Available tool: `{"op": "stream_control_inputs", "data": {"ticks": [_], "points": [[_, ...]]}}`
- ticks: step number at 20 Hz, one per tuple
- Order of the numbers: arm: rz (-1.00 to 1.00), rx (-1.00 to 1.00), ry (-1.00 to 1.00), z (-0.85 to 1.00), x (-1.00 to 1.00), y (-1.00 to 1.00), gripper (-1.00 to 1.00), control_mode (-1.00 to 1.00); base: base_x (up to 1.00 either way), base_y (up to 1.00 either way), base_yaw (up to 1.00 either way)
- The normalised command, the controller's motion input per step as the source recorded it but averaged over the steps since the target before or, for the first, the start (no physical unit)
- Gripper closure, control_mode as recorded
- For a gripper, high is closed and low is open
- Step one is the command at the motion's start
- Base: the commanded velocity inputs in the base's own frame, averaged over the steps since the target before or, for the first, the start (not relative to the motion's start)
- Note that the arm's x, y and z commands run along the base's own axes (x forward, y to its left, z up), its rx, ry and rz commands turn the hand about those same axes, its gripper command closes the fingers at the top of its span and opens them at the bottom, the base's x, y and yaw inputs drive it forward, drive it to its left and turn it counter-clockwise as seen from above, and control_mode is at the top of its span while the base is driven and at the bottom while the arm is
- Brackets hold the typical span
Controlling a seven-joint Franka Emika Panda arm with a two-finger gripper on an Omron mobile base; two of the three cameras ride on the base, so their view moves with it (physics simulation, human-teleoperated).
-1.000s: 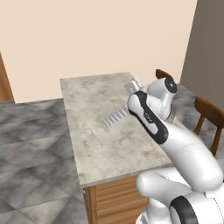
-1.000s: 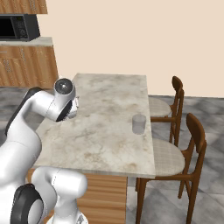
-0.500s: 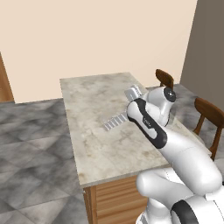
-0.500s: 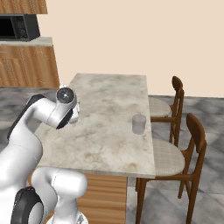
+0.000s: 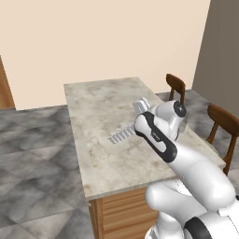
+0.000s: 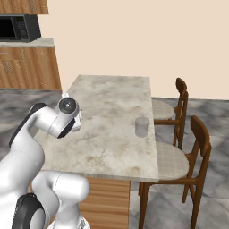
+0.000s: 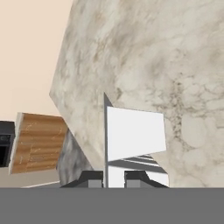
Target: Open the freezer door, pick up the ice cube tray from the freezer, and place it on the dining counter.
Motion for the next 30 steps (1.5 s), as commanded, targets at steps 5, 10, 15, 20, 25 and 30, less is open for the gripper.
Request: {"op": "stream_control_inputs", "data": {"ticks": [5,10,15,20,25,30], "points": [[0.0,0.0,0.0,-0.18,0.0,-0.02,1.0,-1.0,0.0,0.0,0.0],[0.0,0.0,0.0,-0.27,0.0,-0.06,1.0,-1.0,0.0,0.0,0.0],[0.0,0.0,0.0,-0.26,0.0,-0.09,1.0,-1.0,0.0,0.0,0.0],[0.0,0.0,0.0,-0.22,0.04,-0.08,1.0,-1.0,0.0,0.0,0.0],[0.0,0.0,0.0,-0.09,0.08,-0.11,1.0,-1.0,0.0,0.0,0.0],[0.0,-0.01,0.05,-0.08,-0.01,-0.11,1.0,-1.0,0.0,0.0,0.0]]}}
